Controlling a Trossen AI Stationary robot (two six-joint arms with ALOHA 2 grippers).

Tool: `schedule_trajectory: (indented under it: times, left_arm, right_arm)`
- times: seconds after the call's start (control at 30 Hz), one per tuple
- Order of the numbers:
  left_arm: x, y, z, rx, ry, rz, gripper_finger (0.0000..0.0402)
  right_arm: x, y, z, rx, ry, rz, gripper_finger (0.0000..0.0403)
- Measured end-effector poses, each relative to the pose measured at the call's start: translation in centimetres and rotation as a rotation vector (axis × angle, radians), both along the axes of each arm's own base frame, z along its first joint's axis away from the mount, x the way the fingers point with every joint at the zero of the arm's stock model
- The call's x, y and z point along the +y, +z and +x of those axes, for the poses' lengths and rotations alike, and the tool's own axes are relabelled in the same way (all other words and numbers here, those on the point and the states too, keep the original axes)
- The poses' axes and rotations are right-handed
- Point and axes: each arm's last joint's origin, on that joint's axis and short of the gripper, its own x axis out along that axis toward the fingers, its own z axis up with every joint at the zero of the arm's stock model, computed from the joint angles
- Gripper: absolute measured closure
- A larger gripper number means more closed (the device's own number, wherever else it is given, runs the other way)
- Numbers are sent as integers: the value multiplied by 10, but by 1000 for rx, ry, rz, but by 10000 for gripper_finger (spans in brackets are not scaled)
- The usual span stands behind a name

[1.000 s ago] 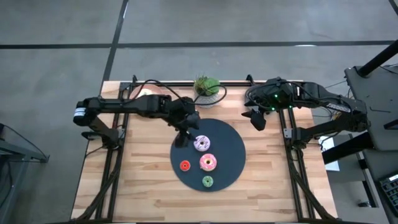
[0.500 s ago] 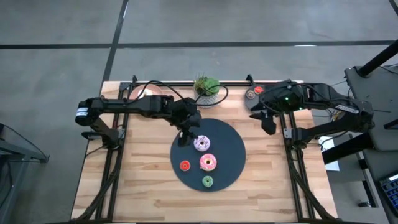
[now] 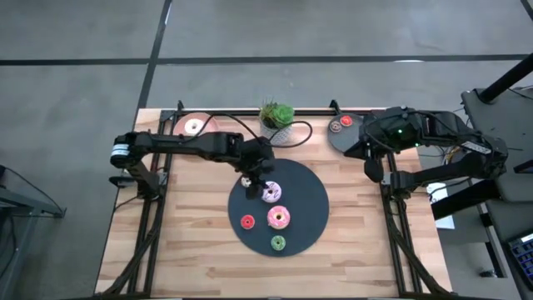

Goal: Pick & Place donuts
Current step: Put the large purple donut on the pink plate

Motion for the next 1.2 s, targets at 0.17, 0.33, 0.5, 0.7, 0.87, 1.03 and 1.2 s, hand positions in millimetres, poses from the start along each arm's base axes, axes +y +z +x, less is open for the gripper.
schedule_trajectory:
  times: [0.17,0.33,0.5,0.7,0.87,1.03,1.2]
  left_arm:
    - [1,-15,10,38,2,-4,170]
    - [1,-30,20,70,22,-18,170]
    - [2,-46,28,129,118,-60,170]
    - [4,-53,31,143,164,-22,170]
    - [7,-53,31,144,185,17,170]
    - [8,-53,31,146,201,8,170]
    - [8,-54,30,148,205,7,170]
  right_arm:
    - [1,-3,-7,48,9,-4,394]
    - [1,-5,-9,79,23,-14,394]
    - [1,-5,-9,78,24,-16,394]
    - [1,-5,-9,78,23,-15,394]
    - [1,-5,-9,77,2,5,394]
    - [1,-5,-9,77,-22,29,394]
    - [1,-5,-9,77,-39,45,394]
